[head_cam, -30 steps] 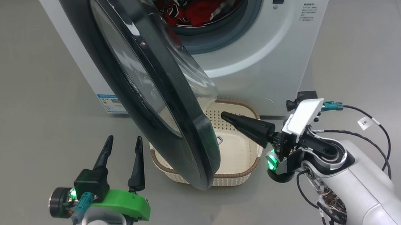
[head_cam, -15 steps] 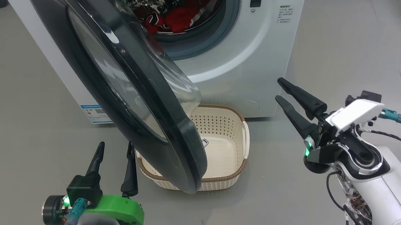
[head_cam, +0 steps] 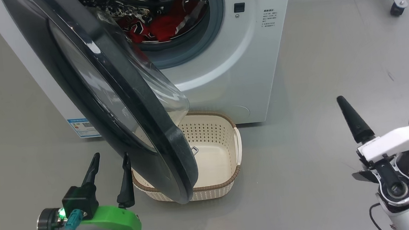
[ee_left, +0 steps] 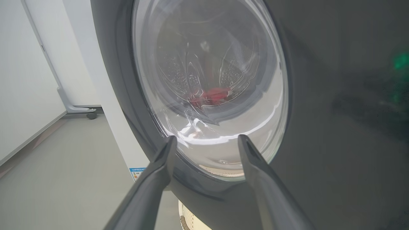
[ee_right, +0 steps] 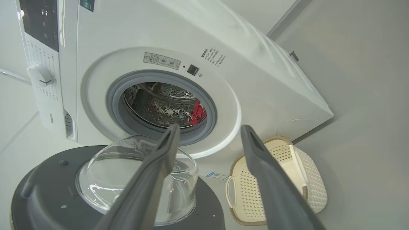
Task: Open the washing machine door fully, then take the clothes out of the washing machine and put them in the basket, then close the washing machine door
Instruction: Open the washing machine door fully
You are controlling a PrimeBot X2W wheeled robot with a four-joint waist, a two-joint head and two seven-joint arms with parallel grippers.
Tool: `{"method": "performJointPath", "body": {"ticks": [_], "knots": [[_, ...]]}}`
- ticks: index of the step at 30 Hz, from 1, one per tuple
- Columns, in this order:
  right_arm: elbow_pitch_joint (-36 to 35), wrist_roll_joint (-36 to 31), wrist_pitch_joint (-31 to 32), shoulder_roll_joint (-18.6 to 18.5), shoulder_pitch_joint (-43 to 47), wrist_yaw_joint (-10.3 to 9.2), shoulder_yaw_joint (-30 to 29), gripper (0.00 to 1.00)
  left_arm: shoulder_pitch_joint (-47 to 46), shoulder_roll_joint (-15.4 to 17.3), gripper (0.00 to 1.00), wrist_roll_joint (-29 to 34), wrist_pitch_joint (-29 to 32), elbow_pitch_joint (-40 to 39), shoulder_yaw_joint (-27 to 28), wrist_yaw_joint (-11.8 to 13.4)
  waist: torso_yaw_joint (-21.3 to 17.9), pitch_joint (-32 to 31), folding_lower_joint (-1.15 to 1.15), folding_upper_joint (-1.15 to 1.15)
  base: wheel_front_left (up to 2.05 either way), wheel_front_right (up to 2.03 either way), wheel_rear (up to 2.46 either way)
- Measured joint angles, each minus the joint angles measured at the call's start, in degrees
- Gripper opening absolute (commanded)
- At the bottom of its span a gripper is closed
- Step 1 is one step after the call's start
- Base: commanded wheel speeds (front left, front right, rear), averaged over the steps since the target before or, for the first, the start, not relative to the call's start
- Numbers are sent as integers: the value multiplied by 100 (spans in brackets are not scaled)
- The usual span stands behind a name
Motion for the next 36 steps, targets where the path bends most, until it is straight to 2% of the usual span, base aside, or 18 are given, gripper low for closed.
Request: {"method": "performJointPath", "body": {"ticks": [3, 9, 13, 18, 27, 36], "knots": [[69, -522, -478, -198, 181, 0, -52, 100, 0, -3, 100, 1, 0, 0, -8, -1, -26, -9, 0, 0, 0, 0, 0], [233, -1968, -1359, -715, 322, -11, 56, 100, 0, -3, 100, 45, 0, 0, 9, -5, -54, -14, 0, 0, 0, 0, 0], [243, -2646, -1785, -875, 353, -258, 146, 100, 1, -3, 100, 49, 0, 0, 33, -5, -64, -19, 0, 0, 0, 0, 0], [213, -3450, -1760, -1070, 355, -628, 171, 100, 2, -3, 100, 49, 0, 0, 57, -8, -71, -29, 0, 0, 0, 0, 0], [-77, -4359, -1715, -1050, 523, -1126, 367, 100, 21, -3, 100, 49, 0, 0, 101, -26, -75, -57, 0, 0, 0, 0, 0], [-347, -4724, -1715, -649, 845, -1244, 303, 100, 74, -4, 100, 51, 0, 1, 154, -48, -106, -78, 0, 0, 0, 0, 0]]}}
